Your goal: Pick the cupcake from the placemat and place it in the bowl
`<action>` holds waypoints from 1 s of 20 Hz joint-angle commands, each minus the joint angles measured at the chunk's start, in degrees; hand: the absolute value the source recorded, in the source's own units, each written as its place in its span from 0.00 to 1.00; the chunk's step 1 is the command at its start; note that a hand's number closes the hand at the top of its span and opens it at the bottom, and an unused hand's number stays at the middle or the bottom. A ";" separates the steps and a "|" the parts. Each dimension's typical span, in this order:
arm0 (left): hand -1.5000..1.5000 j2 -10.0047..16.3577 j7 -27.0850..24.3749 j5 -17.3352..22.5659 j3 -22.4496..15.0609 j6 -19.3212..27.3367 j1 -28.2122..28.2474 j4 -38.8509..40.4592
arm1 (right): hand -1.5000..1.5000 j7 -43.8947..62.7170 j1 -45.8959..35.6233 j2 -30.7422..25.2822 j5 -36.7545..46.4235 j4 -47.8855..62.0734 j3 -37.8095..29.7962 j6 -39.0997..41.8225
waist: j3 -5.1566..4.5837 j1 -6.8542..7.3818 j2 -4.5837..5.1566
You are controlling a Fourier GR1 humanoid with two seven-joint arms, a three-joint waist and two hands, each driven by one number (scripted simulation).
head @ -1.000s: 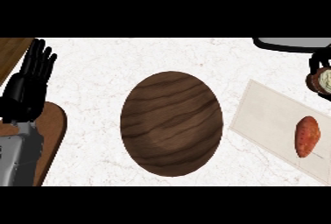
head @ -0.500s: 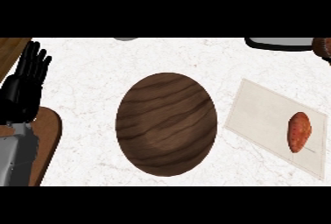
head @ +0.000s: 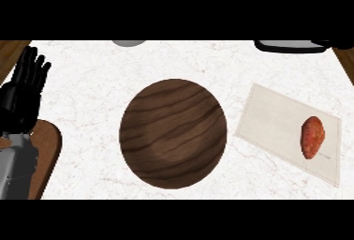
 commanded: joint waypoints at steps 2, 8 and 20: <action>0.50 -0.51 -0.90 -0.61 0.12 0.63 0.85 1.04 | 1.00 1.76 -5.51 4.41 -4.07 -1.84 2.27 14.51 | -0.06 -1.34 -0.36; 0.50 1.13 -1.16 -0.47 2.03 0.66 2.74 -0.30 | 1.00 10.51 -3.88 9.83 -7.17 -10.35 6.55 16.40 | 0.00 -2.31 -0.63; 0.50 -0.63 -2.10 -0.80 0.88 0.53 4.70 -2.41 | 1.00 31.87 10.47 27.38 -6.58 -31.09 16.77 9.79 | 0.04 -2.32 -0.36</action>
